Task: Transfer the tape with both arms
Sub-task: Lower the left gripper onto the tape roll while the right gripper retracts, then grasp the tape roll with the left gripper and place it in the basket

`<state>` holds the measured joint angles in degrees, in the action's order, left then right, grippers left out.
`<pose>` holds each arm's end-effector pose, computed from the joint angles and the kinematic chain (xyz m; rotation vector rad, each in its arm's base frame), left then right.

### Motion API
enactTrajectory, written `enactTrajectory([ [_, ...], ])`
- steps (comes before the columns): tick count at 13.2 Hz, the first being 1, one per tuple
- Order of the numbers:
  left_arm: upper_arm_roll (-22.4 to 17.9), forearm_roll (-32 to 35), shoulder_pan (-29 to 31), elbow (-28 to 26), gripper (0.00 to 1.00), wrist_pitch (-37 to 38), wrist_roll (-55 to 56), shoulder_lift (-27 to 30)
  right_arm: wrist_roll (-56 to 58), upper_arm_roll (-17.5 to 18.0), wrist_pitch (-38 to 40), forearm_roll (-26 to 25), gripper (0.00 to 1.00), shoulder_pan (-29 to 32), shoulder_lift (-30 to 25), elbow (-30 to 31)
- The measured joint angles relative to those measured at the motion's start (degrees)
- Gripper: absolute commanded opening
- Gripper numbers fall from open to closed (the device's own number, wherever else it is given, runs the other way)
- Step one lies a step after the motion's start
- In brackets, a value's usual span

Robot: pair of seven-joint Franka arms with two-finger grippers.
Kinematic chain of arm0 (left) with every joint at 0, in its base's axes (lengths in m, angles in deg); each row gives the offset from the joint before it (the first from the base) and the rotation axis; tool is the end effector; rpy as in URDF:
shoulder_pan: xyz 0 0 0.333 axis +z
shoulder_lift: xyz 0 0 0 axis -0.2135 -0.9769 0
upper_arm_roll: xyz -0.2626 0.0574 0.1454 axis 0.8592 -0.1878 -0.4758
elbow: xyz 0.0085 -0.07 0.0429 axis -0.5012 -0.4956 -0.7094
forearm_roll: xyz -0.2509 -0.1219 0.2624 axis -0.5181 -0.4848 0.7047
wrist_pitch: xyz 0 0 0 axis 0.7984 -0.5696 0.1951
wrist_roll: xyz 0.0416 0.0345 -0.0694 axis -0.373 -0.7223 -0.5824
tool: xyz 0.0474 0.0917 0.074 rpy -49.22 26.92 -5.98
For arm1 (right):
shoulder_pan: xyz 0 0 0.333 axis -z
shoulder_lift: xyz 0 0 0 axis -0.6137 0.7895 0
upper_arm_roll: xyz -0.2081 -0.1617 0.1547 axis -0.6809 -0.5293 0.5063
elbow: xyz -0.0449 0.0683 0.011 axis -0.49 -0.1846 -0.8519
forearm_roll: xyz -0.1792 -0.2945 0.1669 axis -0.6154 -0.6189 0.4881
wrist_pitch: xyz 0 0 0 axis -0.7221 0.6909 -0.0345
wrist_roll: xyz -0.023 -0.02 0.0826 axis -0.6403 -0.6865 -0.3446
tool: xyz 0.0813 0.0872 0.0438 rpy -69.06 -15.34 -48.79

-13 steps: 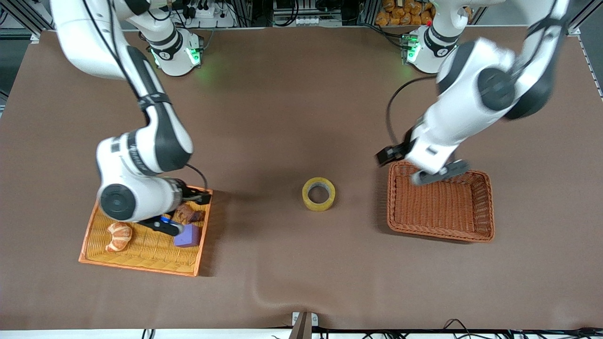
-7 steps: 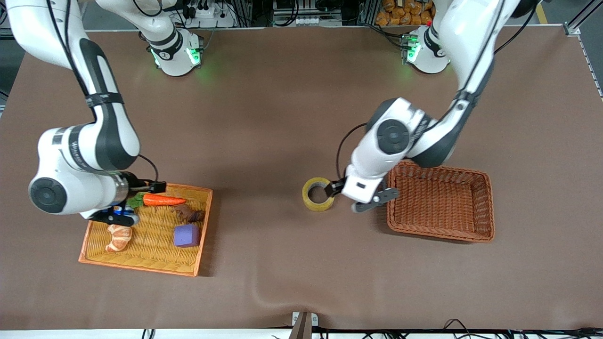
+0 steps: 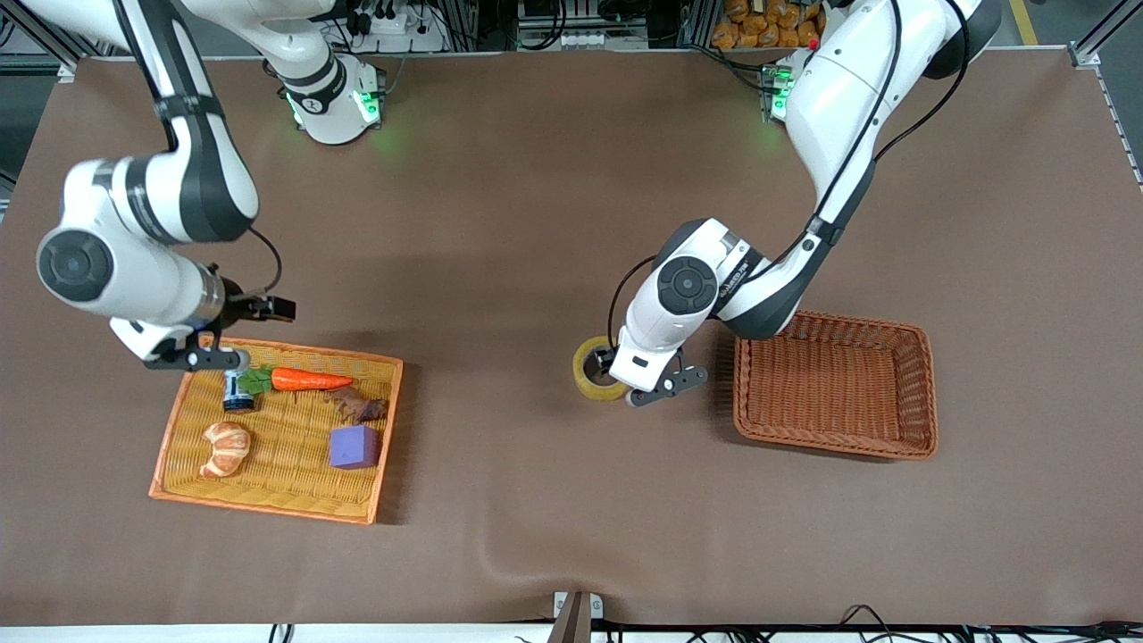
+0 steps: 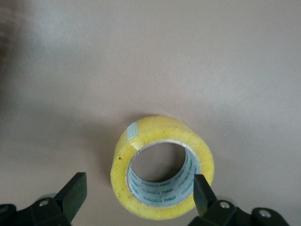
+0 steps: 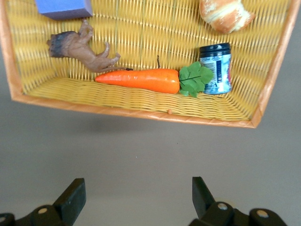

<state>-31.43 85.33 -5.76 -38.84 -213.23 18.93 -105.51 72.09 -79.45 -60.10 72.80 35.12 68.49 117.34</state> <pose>0.5726 -0.4204 0.2290 2.9448 0.5405 -0.0595 0.5570 0.0385 0.3673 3.0835 0.0465 -0.2732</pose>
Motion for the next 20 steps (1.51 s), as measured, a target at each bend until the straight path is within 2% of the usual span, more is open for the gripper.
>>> enactTrajectory([
  [4,-0.1,0.0,-0.3,-2.0,0.65,0.1,0.0,-0.6,3.4,0.0,-0.5,-1.0,1.00,0.0,-7.6,0.6],
  [6,-0.1,0.0,-0.5,-2.1,0.23,0.1,0.0,-1.8,4.3,-0.1,-0.3,-1.9,1.00,0.6,-10.5,0.2],
  [7,-0.1,0.0,-0.6,-2.1,0.08,0.1,0.0,-2.2,4.4,-0.1,1.0,-2.0,1.00,1.3,-11.6,-0.7],
  [8,-0.1,0.0,-0.6,-2.1,0.00,0.1,0.0,-2.4,4.3,-0.1,3.5,-2.0,1.00,1.9,-12.1,-2.3],
  [11,-0.2,0.0,-0.4,-1.6,0.00,0.0,0.0,-2.5,1.9,-0.2,11.0,-1.8,1.00,2.4,-12.4,-9.2],
  [13,-0.4,0.2,0.9,-0.6,0.00,3.0,0.0,-1.2,1.3,-0.2,12.0,-1.2,1.00,2.5,-12.4,-11.6],
  [16,-0.4,0.4,4.8,0.3,0.00,12.8,-0.4,5.2,1.3,-0.2,12.4,-0.8,1.00,3.2,-12.1,-13.8],
  [20,-0.2,0.4,12.2,-0.1,0.00,23.7,-4.4,15.3,1.4,-0.2,16.7,2.8,1.00,4.5,-11.6,-16.3],
])
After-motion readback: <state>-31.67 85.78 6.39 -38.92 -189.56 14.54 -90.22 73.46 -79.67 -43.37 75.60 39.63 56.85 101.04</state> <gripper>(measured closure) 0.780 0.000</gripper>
